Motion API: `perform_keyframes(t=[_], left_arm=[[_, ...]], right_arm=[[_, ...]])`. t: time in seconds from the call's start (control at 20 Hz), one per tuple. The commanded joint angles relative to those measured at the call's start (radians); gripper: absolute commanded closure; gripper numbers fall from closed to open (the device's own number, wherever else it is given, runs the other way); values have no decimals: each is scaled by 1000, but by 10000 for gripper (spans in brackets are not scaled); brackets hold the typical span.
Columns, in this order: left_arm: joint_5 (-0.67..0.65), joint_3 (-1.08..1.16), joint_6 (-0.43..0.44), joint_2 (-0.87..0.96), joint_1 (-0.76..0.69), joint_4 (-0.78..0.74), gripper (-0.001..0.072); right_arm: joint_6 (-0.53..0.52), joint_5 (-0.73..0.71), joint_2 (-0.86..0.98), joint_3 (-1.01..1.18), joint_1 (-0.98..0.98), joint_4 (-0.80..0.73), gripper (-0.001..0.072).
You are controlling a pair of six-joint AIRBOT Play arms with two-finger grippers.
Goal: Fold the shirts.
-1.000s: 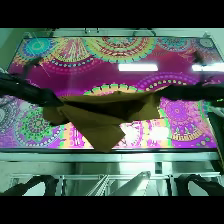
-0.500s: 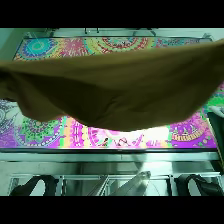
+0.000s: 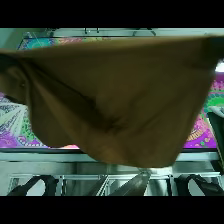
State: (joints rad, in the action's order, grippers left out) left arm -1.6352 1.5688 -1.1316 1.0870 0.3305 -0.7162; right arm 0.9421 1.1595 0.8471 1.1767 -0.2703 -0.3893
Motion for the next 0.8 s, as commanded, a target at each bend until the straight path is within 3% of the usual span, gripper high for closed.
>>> perform_keyframes(t=[0.0, 0.05, 0.15, 0.2, 0.3, 0.35, 0.45, 0.55, 0.6, 0.7, 0.75], left_arm=[[99, -152, 65, 232, -44, 10, 675], [146, -183, 89, 308, -70, 10, 671], [251, -197, 113, 450, -107, 10, 360], [279, -174, 108, 512, -113, 3, 360], [232, -81, 54, 614, -100, -17, 360], [187, -26, -9, 645, -84, -54, 360], [81, 50, -91, 667, -42, -158, 360], [34, 24, -110, 641, -5, -230, 360], [57, -32, -103, 613, 10, -245, 360], [140, -172, -60, 565, 23, -280, 337], [183, -235, -36, 555, 23, -294, 333]], right_arm=[[-2, 17, 274, -53, 1, 1, 684], [-25, -2, 366, -60, 7, 1, 684], [-123, -100, 534, -59, 26, 32, 683], [-158, -150, 606, -57, 36, 70, 653], [-158, -155, 697, -16, 26, 113, 337], [-158, -131, 708, 5, 14, 110, 318], [-152, -63, 686, 32, -34, 68, 320], [-95, 33, 643, 32, -97, -12, 331], [-88, 107, 626, 29, -123, -60, 331], [-74, 212, 591, -8, -158, -122, 423], [-74, 235, 568, -43, -170, -135, 432]])
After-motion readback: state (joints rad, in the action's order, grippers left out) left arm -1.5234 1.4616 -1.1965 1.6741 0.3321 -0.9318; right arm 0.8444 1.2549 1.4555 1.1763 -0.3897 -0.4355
